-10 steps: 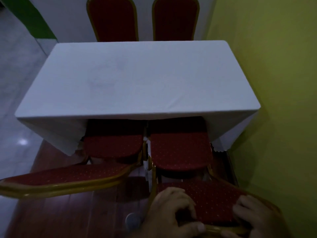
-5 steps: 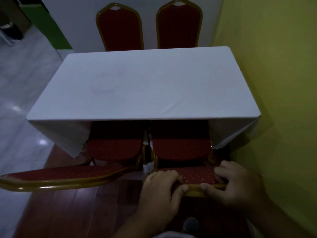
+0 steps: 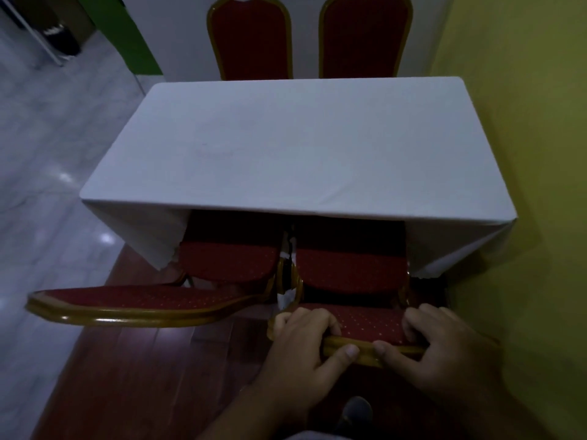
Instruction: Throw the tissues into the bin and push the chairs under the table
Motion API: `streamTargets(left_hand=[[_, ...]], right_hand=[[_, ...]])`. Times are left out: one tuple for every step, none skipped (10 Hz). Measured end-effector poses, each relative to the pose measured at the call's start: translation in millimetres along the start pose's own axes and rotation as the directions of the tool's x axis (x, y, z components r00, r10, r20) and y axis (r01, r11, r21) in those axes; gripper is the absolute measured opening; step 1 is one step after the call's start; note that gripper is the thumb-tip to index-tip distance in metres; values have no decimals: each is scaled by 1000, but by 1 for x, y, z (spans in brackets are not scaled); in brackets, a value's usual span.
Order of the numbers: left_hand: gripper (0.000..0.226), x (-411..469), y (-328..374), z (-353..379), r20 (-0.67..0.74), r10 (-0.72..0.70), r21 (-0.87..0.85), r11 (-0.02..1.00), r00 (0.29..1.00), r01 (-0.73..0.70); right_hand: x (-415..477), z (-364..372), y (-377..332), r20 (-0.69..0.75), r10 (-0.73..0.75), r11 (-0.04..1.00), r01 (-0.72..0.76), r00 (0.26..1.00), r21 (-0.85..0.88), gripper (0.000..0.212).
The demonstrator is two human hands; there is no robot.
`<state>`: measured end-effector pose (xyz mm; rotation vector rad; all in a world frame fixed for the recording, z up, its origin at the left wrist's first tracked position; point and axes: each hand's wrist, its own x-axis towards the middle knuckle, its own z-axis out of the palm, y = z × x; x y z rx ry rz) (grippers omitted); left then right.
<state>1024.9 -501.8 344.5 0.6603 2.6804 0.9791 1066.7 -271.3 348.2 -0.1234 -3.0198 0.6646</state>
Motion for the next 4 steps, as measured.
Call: streamTargets(left_hand=[[28, 10, -1, -7, 20, -3, -17, 1000, 1000, 3], [28, 10, -3, -14, 67, -16, -50, 999, 998, 19], [23, 17, -15, -32, 134, -39, -99, 994, 990, 52], [29, 49, -46, -81, -18, 19, 59, 998, 1000, -18]], right_hand=[[11, -3, -4, 45, 31, 1000, -30, 999, -7, 63], [18, -6, -2, 121, 25, 999, -22, 992, -30, 63], [31, -11, -9, 226, 55, 996, -69, 973, 54, 69], [65, -4, -43, 263, 75, 994, -94, 962, 60, 57]])
